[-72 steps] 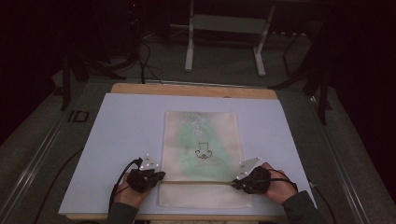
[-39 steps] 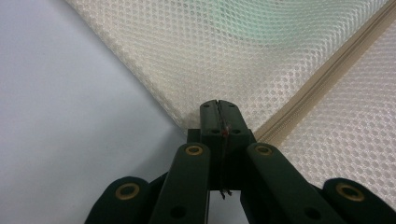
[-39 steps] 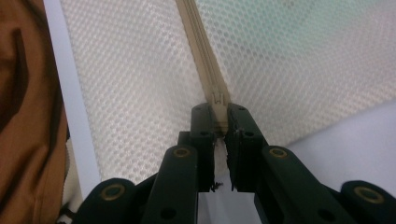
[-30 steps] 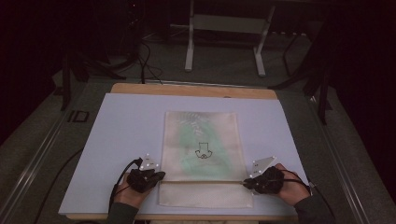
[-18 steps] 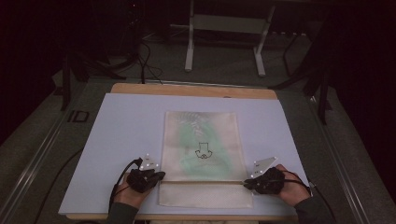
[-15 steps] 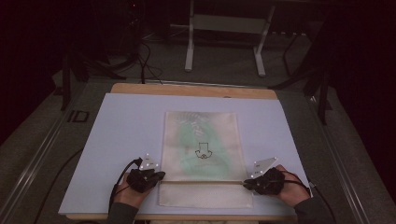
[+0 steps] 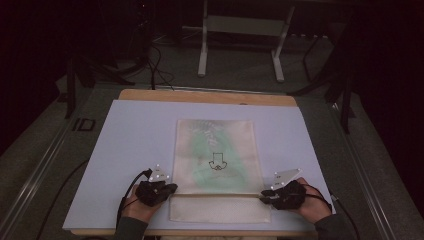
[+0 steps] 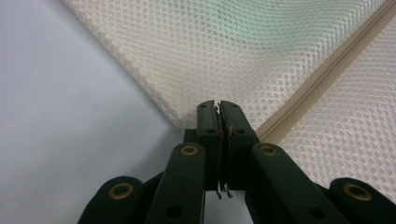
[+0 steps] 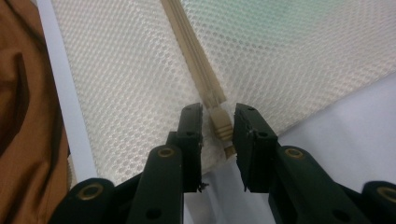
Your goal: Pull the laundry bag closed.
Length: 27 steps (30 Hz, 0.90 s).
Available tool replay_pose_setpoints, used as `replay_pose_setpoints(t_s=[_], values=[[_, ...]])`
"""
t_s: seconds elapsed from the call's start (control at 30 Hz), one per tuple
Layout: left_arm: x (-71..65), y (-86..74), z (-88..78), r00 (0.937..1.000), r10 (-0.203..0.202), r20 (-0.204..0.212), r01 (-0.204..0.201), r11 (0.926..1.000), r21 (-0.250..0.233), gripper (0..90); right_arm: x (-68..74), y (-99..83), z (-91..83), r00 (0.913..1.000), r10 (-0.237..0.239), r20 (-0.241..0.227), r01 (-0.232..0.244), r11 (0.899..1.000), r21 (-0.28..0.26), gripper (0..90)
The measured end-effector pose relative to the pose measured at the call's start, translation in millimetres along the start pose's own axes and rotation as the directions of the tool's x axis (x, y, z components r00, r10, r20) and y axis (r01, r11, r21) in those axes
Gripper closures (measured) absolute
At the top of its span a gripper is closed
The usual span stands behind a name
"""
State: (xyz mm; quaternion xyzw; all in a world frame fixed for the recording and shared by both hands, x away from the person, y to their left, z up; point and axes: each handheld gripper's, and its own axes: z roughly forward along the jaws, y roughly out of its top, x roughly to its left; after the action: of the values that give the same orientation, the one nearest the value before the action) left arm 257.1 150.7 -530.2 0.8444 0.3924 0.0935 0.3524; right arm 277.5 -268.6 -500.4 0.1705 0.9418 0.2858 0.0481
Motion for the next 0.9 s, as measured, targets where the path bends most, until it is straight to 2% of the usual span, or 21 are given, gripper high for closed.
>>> replay_pose_setpoints(t_s=[0.2,0.53,0.7,0.9], values=[[0.2,0.4,-0.6,1.0,0.001,0.0,-0.001,1.0,0.0,85.9,0.2,1.2,-4.7,0.9999,0.014,0.003,-0.014,0.999,-0.042,68.6],[0.2,0.5,-2.6,0.9999,0.005,-0.009,-0.005,0.9999,-0.009,84.3,-2.6,-0.7,-14.0,0.9982,0.046,0.037,-0.042,0.994,-0.1,62.9],[1.0,0.3,-4.2,0.9998,0.004,-0.022,-0.005,0.9999,-0.016,83.9,-5.5,-4.0,-19.2,0.9964,0.067,0.053,-0.06,0.99,-0.126,62.0],[3.0,-0.3,-7.3,0.9988,-0.006,-0.048,0.005,0.9997,-0.026,84.0,-8.3,-9.0,-21.2,0.9937,0.092,0.064,-0.083,0.988,-0.132,61.4]])
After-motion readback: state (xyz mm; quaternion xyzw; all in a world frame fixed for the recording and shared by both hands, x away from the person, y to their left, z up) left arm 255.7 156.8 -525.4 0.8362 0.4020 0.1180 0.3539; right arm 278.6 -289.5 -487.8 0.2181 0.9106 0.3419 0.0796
